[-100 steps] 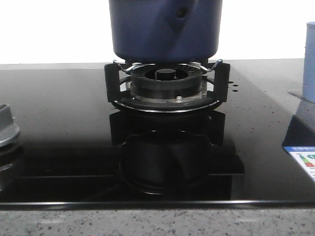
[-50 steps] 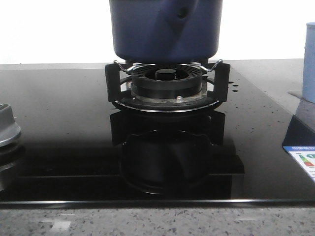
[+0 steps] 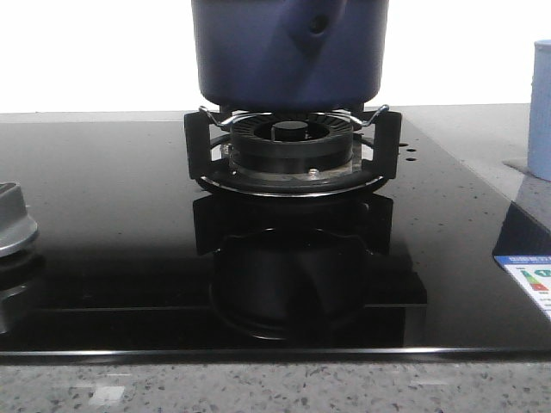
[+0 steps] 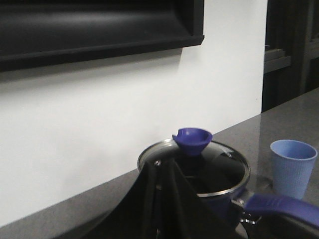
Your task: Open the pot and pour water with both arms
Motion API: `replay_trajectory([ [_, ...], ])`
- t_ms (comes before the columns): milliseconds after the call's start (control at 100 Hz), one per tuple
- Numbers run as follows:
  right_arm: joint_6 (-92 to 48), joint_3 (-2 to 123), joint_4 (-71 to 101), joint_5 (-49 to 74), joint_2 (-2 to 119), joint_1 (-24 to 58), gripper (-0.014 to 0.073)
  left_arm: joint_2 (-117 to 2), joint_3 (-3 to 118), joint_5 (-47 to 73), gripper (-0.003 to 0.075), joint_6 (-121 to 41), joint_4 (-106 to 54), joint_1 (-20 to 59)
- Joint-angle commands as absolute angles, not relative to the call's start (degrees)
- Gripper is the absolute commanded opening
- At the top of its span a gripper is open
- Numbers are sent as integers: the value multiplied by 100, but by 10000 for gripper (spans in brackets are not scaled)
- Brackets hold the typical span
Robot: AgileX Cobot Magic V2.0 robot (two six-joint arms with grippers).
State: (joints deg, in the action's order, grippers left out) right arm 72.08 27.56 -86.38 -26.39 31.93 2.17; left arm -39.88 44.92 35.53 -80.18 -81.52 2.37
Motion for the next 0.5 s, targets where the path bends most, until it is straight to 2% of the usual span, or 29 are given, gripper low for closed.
replay_trajectory([
  [0, 7261, 2791, -8576, -2771, 2970, 292, -64, -3408, 3916, 3230, -20, -7885, -8427, 218],
  [240, 7261, 2601, -8588, -2341, 2003, 307, -64, -2237, 2484, 3086, -20, -7766, -8427, 218],
  [490, 7261, 2588, -8588, -2186, 1749, 307, -64, -1798, 2180, 2952, -20, -7766, -8427, 218],
])
